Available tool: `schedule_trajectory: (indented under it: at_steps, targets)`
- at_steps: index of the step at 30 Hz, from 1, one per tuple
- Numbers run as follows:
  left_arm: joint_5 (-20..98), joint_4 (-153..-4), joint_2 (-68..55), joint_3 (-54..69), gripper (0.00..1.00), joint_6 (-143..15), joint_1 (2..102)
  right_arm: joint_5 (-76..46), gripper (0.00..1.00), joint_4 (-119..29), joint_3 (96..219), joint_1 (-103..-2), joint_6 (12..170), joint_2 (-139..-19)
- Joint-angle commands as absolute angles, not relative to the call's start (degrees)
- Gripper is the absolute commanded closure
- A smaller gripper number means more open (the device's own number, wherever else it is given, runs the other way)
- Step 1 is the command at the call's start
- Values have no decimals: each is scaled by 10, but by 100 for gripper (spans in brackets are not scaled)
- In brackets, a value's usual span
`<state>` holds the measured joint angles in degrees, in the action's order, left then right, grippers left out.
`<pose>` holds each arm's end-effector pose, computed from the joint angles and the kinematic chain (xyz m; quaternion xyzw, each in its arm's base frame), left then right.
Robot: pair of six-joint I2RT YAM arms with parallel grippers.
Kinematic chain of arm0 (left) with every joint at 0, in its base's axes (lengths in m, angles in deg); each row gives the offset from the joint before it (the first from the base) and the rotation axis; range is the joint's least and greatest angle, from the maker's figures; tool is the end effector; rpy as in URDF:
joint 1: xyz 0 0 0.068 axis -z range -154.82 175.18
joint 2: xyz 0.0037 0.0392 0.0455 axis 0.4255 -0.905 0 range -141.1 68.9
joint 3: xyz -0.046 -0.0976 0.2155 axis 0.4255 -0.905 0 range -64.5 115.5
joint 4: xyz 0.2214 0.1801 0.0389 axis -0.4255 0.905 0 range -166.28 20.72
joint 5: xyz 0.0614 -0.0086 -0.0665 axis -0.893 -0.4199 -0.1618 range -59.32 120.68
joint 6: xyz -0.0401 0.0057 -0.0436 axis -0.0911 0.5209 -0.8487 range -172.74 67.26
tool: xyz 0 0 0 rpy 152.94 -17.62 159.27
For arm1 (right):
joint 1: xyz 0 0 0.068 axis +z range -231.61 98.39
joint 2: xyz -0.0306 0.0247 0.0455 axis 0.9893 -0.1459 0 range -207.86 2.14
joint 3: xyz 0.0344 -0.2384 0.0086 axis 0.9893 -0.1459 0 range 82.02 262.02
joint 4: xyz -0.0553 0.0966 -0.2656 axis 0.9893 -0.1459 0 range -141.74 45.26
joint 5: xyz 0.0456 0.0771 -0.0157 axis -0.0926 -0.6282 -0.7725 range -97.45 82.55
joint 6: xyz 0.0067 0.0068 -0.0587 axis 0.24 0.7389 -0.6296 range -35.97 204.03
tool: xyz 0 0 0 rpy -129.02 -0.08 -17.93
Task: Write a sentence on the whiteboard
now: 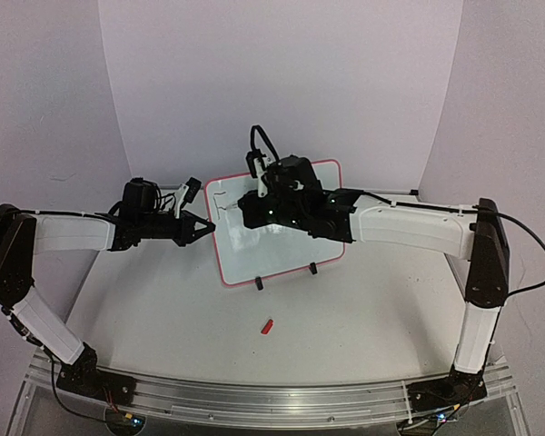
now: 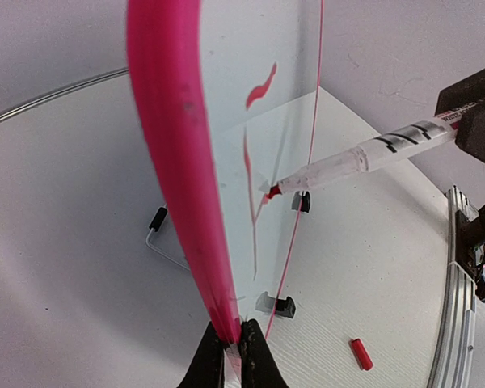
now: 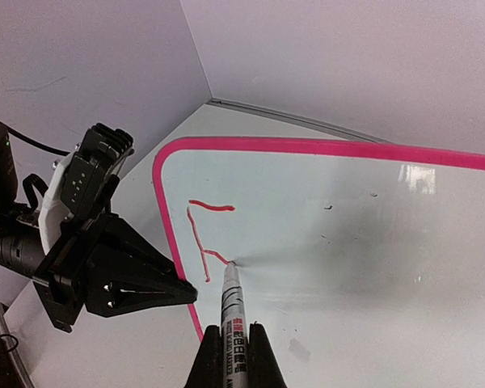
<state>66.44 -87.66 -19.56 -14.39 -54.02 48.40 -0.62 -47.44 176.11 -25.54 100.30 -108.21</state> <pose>0.3234 -0.1665 0.1723 0.3119 0.7660 -0.3614 0.4306 0.2779 0.4039 0.2732 -0.2439 0.7757 0.3032 0.4968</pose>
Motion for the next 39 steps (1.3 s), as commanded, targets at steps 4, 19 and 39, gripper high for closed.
schedule_trajectory:
  at_steps: [4, 19, 39]
  targets:
    - [627, -862, -194, -138, 100, -504, 484, -37, 100, -483, 1772, -262, 981, -1051]
    - [627, -867, -196, -139, 100, -504, 484, -109, 100, -508, 1714, -301, 997, -972]
    - [626, -865, -200, -137, 100, -502, 483, -152, 100, -487, 1746, -315, 1027, -1053]
